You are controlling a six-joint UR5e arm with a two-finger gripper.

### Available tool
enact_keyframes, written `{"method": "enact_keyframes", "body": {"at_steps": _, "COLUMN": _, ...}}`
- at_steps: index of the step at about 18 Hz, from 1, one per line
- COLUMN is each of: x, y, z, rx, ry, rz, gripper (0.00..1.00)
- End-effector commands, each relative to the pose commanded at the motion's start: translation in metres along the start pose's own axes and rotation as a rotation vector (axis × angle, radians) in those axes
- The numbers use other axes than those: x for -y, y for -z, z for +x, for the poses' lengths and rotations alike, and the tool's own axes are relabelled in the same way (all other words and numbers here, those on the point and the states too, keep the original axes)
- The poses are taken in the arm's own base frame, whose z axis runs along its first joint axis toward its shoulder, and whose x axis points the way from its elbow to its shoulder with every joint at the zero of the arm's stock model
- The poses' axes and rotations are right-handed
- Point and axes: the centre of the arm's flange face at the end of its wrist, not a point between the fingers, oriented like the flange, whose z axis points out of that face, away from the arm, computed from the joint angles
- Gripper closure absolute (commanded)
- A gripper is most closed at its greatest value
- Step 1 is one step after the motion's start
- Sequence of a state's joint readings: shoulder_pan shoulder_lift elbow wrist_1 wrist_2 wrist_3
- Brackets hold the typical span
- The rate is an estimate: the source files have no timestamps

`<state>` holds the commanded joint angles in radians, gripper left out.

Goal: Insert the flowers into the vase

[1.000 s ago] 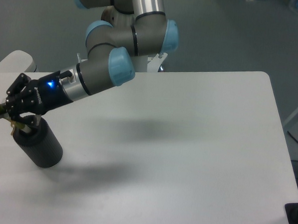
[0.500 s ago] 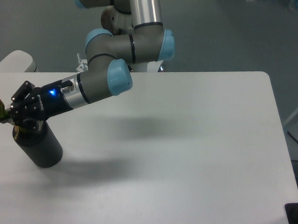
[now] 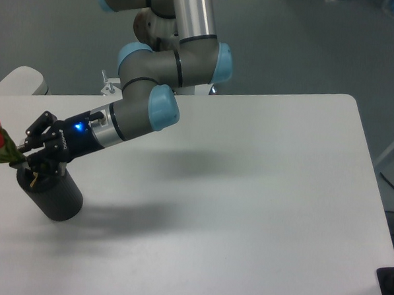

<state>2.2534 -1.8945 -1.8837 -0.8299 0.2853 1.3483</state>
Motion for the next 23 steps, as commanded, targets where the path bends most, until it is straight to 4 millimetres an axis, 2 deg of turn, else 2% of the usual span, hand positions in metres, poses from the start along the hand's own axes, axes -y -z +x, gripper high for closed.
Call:
{"method": "enact_keyframes", "body": {"at_steps": 4, "x": -0.007, "y": 0.014, "z": -0.005, "rx": 0.025, "ry": 0.012, "rz": 0.003, "gripper": 0.47}}
{"method": "enact_keyframes", "body": {"at_steps": 8, "x": -0.016, "y": 0.032, "z": -0.011, "rx": 0.057, "ry": 0.03, "rz": 0.008, "gripper": 0.12}}
{"method": "enact_keyframes", "body": {"at_steps": 10, "x": -0.019, "y": 0.04, "z": -0.013, "rx": 0.07, "ry": 0.04, "rz": 0.01, "gripper": 0.01}}
{"method": "enact_keyframes", "body": {"at_steps": 14, "x": -0.027, "y": 0.057, "z": -0.018, "rx": 0.1, "ry": 0.058, "rz": 0.014, "gripper": 0.0}}
{"method": "enact_keyframes", "body": {"at_steps": 16, "x": -0.031, "y": 0.082, "z": -0.027, "rx": 0.145, "ry": 0.067, "rz": 0.019, "gripper": 0.0}}
{"method": "enact_keyframes", "body": {"at_steps": 19, "x": -0.032, "y": 0.107, "z": -0.038, "rx": 0.189, "ry": 0.071, "rz": 0.021, "gripper": 0.0}}
{"method": "enact_keyframes", "body": {"at_steps": 23, "x": -0.046, "y": 0.152, "z": -0.061, "rx": 0.276, "ry": 0.089, "rz": -0.049, "gripper": 0.0}}
